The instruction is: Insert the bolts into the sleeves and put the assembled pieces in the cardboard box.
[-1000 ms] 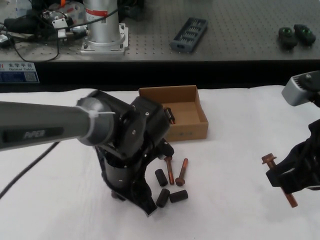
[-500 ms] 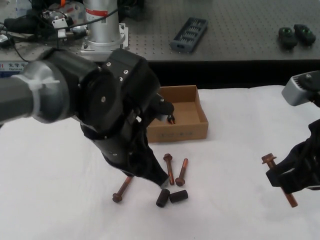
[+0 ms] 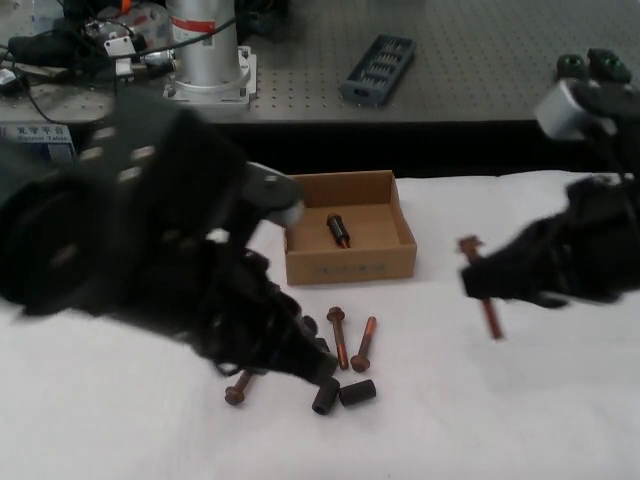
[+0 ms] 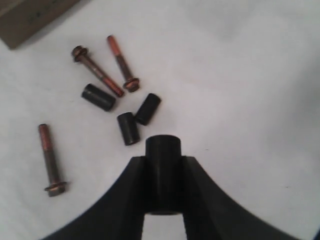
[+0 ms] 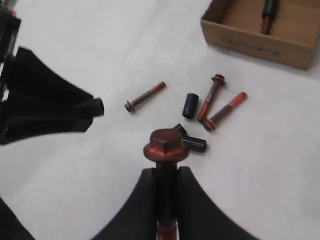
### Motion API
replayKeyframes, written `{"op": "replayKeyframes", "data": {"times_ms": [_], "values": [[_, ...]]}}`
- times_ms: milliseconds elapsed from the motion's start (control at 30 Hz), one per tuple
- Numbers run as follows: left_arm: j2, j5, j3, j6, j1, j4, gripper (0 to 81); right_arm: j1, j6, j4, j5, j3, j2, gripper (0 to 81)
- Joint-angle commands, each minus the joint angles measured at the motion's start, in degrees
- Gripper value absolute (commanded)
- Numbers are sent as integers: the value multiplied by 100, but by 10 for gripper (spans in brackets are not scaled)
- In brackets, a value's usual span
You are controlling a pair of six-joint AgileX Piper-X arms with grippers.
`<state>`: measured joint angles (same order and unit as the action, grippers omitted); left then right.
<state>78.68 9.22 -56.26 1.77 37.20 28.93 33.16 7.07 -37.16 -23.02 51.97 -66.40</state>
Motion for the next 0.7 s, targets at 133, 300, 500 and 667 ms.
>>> {"op": "replayKeyframes", "data": {"times_ms": [133, 300, 500, 667], "values": [[-1625, 1811, 1337, -1074, -375, -1504, 6, -43, 1458, 1839, -1357, 9, -662, 25], [-2229, 3022, 1737, -1391, -882, -2089, 6, -43, 2656, 3377, -2020, 9, -1046, 25], [-2326, 3564, 1774, -1489, -954, -2430, 6, -31, 3592, 4549, -2320, 9, -1268, 25], [-2301, 3432, 1774, -1500, -954, -2782, 6, -31, 3884, 4913, -2563, 9, -1270, 25]]}}
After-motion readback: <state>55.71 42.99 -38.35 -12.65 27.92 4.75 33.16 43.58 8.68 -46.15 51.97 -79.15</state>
